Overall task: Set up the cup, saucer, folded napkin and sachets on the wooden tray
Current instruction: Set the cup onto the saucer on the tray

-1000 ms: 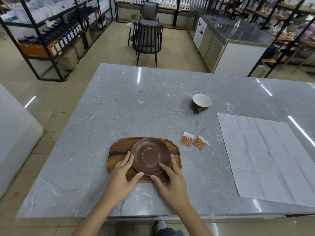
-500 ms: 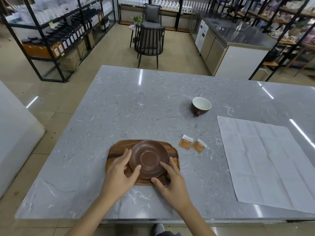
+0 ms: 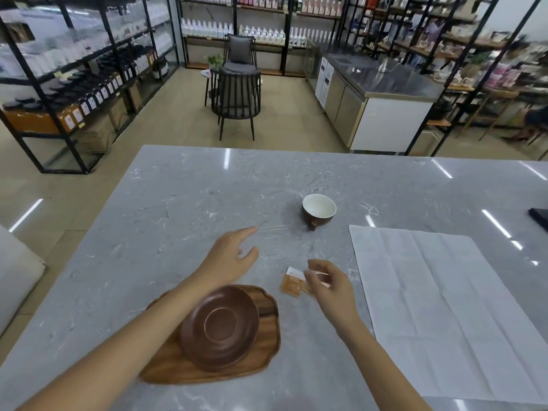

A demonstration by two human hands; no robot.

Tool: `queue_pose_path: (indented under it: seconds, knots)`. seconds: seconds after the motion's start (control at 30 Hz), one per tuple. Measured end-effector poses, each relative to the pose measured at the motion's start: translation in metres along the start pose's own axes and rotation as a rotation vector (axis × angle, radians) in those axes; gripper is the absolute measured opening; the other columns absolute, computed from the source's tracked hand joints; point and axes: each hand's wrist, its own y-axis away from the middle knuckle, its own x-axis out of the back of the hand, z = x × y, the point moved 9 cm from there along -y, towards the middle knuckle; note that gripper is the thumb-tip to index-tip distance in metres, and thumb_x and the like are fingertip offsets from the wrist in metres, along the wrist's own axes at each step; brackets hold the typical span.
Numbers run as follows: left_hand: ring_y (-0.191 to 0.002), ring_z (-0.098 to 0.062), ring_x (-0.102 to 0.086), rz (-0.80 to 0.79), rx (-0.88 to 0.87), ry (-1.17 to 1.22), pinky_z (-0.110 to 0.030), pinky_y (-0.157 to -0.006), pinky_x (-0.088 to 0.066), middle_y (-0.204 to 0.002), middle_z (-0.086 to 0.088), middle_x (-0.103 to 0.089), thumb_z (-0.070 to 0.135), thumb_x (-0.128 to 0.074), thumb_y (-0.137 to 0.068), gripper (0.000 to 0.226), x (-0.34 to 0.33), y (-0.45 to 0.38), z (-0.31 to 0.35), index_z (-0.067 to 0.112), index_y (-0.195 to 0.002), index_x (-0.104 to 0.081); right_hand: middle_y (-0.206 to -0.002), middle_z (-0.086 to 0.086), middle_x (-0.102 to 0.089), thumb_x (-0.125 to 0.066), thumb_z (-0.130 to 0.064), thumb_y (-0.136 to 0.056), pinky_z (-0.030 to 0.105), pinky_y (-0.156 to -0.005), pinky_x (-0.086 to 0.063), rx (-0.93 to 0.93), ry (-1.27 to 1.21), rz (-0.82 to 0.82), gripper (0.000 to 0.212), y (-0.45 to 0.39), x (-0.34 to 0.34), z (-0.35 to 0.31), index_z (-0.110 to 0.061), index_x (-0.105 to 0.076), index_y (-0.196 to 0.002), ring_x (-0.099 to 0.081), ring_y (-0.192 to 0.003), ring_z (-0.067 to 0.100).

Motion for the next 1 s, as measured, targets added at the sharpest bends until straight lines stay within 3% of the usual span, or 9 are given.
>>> queue_pose_path:
  seconds: [0.07,0.13,0.27,0.43,0.57,0.7,0.83,0.93,1.0]
  knots:
    - [-0.133,-0.011,-0.051,-0.02,-0.011,0.047,-0.021,-0.098,-0.049,-0.148,0.001,-0.054,0.025,-0.064,-0.096,0.055,-0.008,-0.027,0.012,0.018,-0.149,-0.048,-0.11,-0.005,-0.075,-0.068,-0.02,-0.097,0.019,-0.069,-0.057,-0.096,-0.118,0.017,0.014,-0.019,0.011,0.009,-0.024,-0.073,-0.109,-0.072,-0.096,0.014]
    - [-0.133,-0.009,-0.051,-0.037,0.014,0.103,-0.026,-0.104,-0.047,-0.146,0.005,-0.055,0.028,-0.066,-0.095,0.056,-0.017,-0.052,0.02,0.019,-0.148,-0.048,-0.109,0.001,-0.074,-0.065,-0.021,-0.099,0.026,-0.072,-0.06,-0.172,-0.194,0.023,0.015,-0.037,0.017,0.016,-0.02,-0.072,-0.112,-0.073,-0.1,0.019]
    - [-0.131,-0.01,-0.053,-0.081,0.073,0.171,-0.032,-0.11,-0.044,-0.146,0.007,-0.055,0.032,-0.067,-0.095,0.057,-0.041,-0.102,0.024,0.021,-0.148,-0.048,-0.107,0.009,-0.075,-0.06,-0.02,-0.102,0.024,-0.068,-0.06,-0.34,-0.333,-0.009,0.016,-0.069,0.017,0.032,-0.017,-0.07,-0.114,-0.073,-0.097,0.022]
    - [-0.135,-0.013,-0.05,-0.202,0.133,0.202,-0.03,-0.109,-0.042,-0.153,0.005,-0.048,0.032,-0.069,-0.094,0.064,-0.079,-0.159,0.011,0.019,-0.151,-0.042,-0.107,0.009,-0.08,-0.06,-0.029,-0.101,0.035,-0.082,-0.062,-0.478,-0.439,-0.097,0.023,-0.108,0.012,0.048,-0.017,-0.071,-0.117,-0.076,-0.099,0.028]
    - [-0.135,-0.015,-0.048,-0.272,0.168,0.237,-0.028,-0.106,-0.041,-0.156,0.002,-0.044,0.029,-0.073,-0.091,0.071,-0.102,-0.198,0.0,0.016,-0.152,-0.039,-0.106,0.011,-0.08,-0.061,-0.034,-0.101,0.031,-0.069,-0.061,-0.544,-0.492,-0.139,0.028,-0.139,0.004,0.052,-0.016,-0.07,-0.12,-0.075,-0.083,0.021]
    - [-0.14,-0.01,-0.045,-0.365,0.144,0.241,-0.034,-0.117,-0.038,-0.153,0.005,-0.047,0.023,-0.078,-0.088,0.073,-0.123,-0.228,-0.006,0.017,-0.151,-0.043,-0.105,0.009,-0.081,-0.055,-0.039,-0.102,0.031,-0.074,-0.061,-0.618,-0.545,-0.203,0.034,-0.16,-0.014,0.057,-0.014,-0.071,-0.119,-0.075,-0.082,0.017]
    - [-0.124,0.018,-0.051,-0.512,0.089,0.301,-0.007,-0.098,-0.043,-0.127,0.04,-0.06,0.011,-0.08,-0.085,0.07,-0.146,-0.243,-0.005,0.044,-0.136,-0.047,-0.112,0.009,-0.079,-0.057,-0.041,-0.102,0.029,-0.072,-0.062,-0.741,-0.74,-0.303,0.037,-0.169,-0.033,0.063,-0.014,-0.074,-0.121,-0.074,-0.082,0.014]
    - [-0.139,0.001,-0.044,-0.564,0.125,0.38,-0.024,-0.116,-0.038,-0.153,0.014,-0.048,0.006,-0.081,-0.082,0.087,-0.155,-0.252,-0.011,0.023,-0.155,-0.035,-0.109,0.007,-0.078,-0.057,-0.037,-0.103,0.025,-0.07,-0.061,-0.764,-0.8,-0.354,0.037,-0.175,-0.04,0.066,-0.011,-0.075,-0.123,-0.072,-0.077,0.011]
    - [-0.142,-0.006,-0.042,-0.58,0.138,0.435,-0.029,-0.118,-0.036,-0.157,0.004,-0.044,0.001,-0.08,-0.081,0.091,-0.158,-0.255,-0.014,0.015,-0.156,-0.031,-0.107,0.006,-0.078,-0.057,-0.034,-0.103,0.023,-0.07,-0.061,-0.762,-0.797,-0.362,0.036,-0.179,-0.042,0.07,-0.011,-0.075,-0.123,-0.071,-0.076,0.01]
